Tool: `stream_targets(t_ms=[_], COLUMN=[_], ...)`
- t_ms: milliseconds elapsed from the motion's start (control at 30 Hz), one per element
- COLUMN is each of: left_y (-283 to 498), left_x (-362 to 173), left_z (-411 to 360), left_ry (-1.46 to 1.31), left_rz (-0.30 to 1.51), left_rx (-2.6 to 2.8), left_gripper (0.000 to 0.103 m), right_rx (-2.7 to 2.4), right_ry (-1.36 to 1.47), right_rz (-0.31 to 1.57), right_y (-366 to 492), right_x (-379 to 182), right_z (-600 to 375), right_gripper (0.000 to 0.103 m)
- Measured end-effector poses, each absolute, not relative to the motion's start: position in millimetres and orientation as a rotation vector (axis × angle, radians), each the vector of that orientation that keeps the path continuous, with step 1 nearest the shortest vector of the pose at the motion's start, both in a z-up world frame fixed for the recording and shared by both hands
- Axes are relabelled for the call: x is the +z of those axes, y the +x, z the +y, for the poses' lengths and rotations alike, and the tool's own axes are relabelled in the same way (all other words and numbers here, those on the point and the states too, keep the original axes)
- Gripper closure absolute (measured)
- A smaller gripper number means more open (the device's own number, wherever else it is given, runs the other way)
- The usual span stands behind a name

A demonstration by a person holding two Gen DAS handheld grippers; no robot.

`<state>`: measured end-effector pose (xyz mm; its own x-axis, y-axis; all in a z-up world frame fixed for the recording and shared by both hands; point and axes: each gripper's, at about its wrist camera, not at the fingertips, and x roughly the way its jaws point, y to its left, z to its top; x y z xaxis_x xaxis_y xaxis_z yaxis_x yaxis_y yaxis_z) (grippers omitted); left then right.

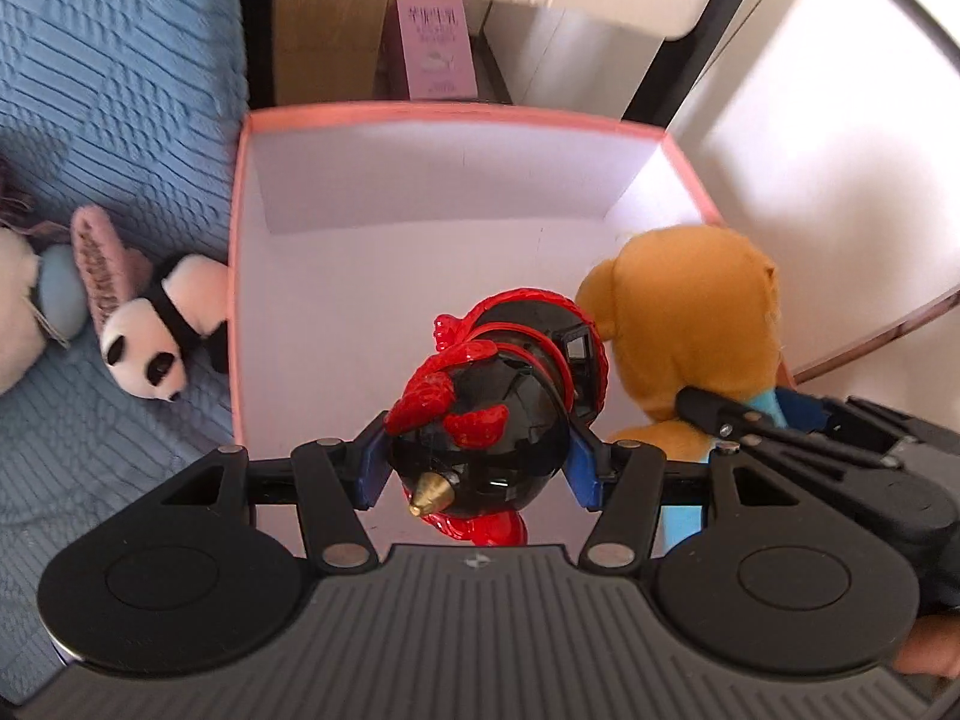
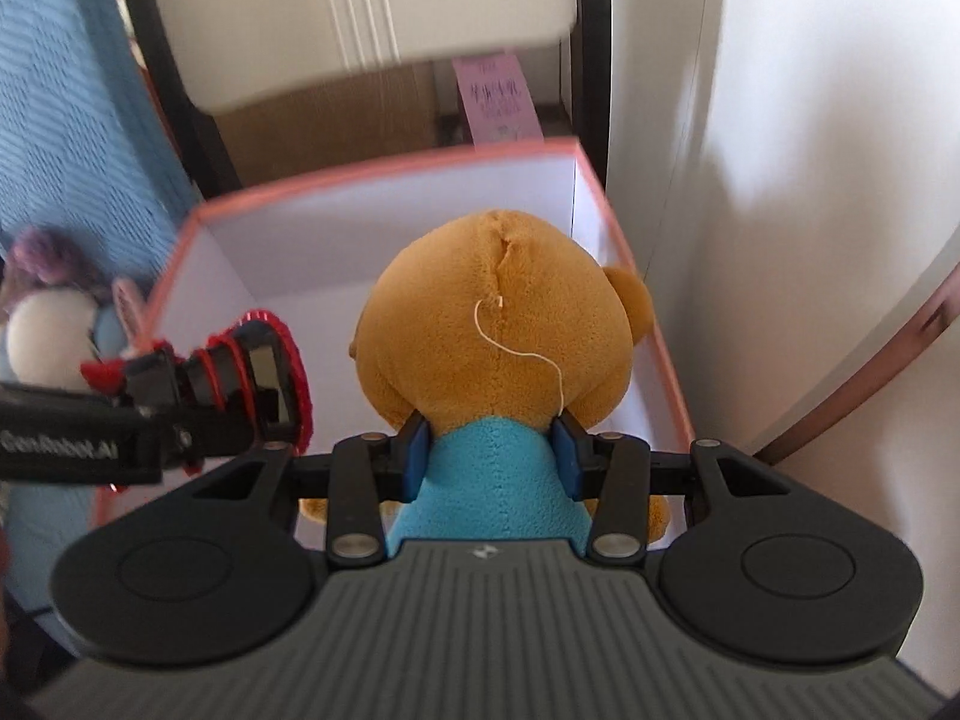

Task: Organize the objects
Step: 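Lower the bear into the pink box with the right tool while the left tool lowers the figurine, then open both tools and withdraw them from the pink box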

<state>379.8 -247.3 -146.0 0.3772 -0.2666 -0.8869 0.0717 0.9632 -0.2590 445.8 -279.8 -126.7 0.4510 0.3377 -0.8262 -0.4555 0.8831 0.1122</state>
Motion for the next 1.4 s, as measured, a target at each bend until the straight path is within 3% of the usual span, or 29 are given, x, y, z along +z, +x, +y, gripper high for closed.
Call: stream_targets(t_ms=[200, 400, 800, 1400], left_y=[389.8, 385.6, 336.5, 218.6], left_x=[-166.9, -154.7, -64.3, 30.4], left_z=[-249.0, -247.6, -206.6, -113.3], left_ry=[-0.190, -0.171, -0.245, -0.289], left_rz=[1.211, 1.185, 1.028, 0.841], left_rx=[-0.191, -0.202, -0.194, -0.212], left_gripper=[0.040, 0.036, 0.036, 0.036], right_rx=[0.488, 0.485, 0.478, 0.512], right_ry=[-0.136, -0.149, -0.112, -0.074], right_rz=[1.063, 1.058, 0.937, 0.782], right_y=[452.1, 451.2, 412.8, 274.0], right_x=[-161.3, -156.7, -67.2, 44.2], right_z=[-283.2, -284.7, -289.6, -265.5], right_gripper=[0.057, 0.048, 0.045, 0.045])
